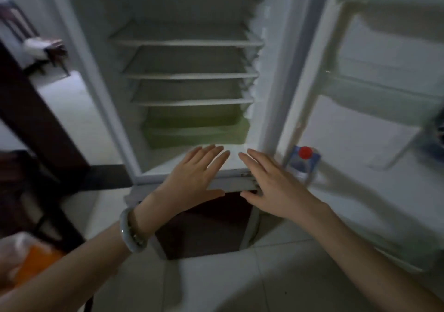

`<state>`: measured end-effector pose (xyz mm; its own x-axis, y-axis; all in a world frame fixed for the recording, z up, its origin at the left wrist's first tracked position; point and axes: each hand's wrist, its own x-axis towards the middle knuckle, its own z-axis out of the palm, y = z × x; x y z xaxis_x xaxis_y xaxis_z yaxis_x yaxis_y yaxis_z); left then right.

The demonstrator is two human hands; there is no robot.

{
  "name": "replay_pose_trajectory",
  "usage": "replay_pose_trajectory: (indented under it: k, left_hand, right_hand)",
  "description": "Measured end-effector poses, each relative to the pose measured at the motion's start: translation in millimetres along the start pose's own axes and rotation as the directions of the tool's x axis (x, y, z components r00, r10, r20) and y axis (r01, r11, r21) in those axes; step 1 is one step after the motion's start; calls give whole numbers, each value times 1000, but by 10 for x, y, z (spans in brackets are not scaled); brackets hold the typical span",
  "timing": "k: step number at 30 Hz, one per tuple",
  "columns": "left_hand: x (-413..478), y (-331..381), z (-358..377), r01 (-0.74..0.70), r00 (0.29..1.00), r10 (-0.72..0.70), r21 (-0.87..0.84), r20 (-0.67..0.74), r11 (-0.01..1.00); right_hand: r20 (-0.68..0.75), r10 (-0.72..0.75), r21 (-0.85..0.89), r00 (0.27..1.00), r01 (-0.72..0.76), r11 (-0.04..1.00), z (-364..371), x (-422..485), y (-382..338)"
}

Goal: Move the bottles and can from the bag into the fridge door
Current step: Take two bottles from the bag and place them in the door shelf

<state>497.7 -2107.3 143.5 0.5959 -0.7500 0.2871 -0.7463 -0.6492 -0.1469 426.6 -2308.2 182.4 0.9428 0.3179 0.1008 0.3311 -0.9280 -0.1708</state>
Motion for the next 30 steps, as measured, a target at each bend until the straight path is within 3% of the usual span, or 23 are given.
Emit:
replay_pose_trajectory:
  k: [6, 13, 25, 30]
  left_hand:
    - [-1098, -731, -56, 250, 962, -254, 48, 104, 967]
    - [-2541, -1441, -36, 487, 831, -487, 74, 270, 870]
    - [-4260, -2056, 287, 779, 495, -769, 186, 404, 599]
    - [-4710, -2100, 521, 853, 304, -862, 287, 406, 436]
  right_hand:
    - [135, -182, 78, 974, 172, 982, 479, 705, -841]
    - [177, -384, 241, 906, 338, 910, 1117, 1376, -2177]
    - [304, -607, 367, 734, 498, 786, 2356, 2187, -3851]
    - [365, -667, 410, 650, 531, 742, 2817, 2627, -4149]
